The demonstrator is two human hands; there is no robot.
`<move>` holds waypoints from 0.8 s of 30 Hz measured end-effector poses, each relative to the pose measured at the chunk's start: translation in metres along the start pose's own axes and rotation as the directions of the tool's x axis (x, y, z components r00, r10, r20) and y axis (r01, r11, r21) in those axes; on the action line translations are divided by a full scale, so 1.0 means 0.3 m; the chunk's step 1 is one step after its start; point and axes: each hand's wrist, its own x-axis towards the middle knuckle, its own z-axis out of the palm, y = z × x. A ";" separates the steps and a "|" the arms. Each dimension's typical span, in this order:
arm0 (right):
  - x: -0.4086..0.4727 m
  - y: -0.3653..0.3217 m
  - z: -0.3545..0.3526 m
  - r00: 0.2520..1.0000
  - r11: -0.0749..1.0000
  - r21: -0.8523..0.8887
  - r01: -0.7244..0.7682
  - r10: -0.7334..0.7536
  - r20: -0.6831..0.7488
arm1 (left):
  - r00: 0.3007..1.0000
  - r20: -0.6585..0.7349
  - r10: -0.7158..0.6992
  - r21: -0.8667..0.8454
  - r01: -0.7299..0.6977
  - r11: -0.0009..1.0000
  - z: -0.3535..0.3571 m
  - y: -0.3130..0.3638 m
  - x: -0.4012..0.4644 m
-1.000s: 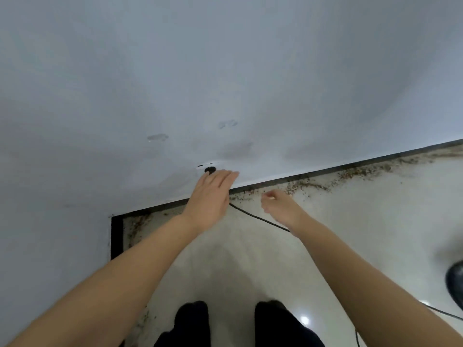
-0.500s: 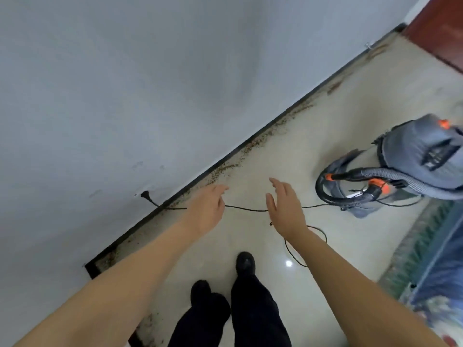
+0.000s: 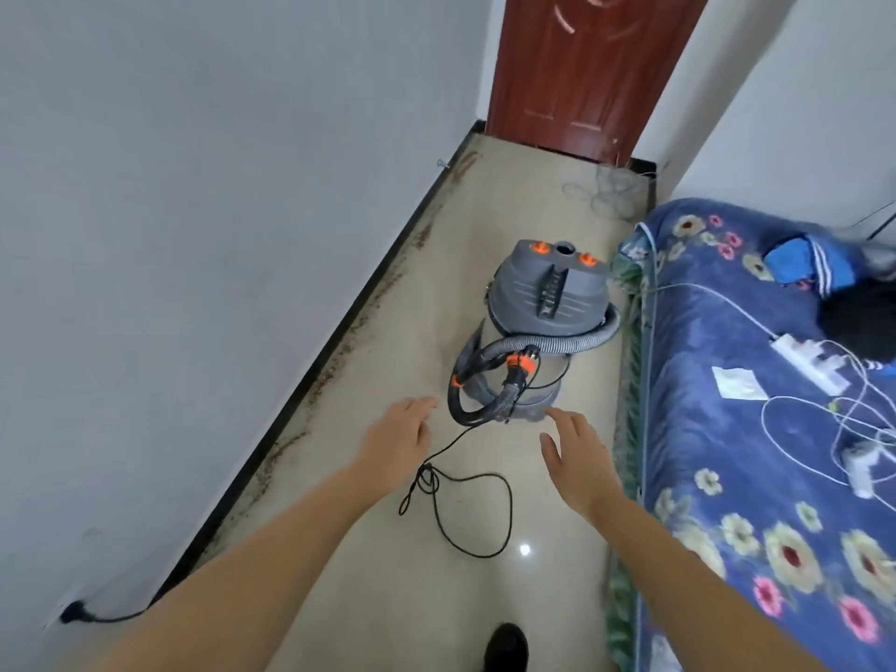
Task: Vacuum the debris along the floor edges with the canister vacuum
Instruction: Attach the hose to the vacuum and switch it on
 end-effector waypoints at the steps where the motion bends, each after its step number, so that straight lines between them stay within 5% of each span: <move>1: 0.025 0.062 -0.037 1.000 1.000 0.007 -0.019 0.019 0.006 | 1.000 0.012 -0.008 0.000 0.008 1.000 0.040 0.053 0.045; 8: 0.256 0.314 -0.187 0.995 0.999 -0.040 -0.024 0.028 0.098 | 0.997 0.065 -0.051 -0.036 0.054 0.998 0.235 0.274 0.280; 14: 0.526 0.324 -0.170 0.989 1.000 -0.014 0.027 -0.025 0.144 | 0.995 0.020 -0.098 -0.048 0.099 0.994 0.252 0.254 0.544; 24: 0.972 0.388 -0.203 0.978 1.000 -0.021 0.020 -0.015 0.206 | 0.966 0.138 -0.219 -0.077 0.231 0.970 0.316 0.250 0.988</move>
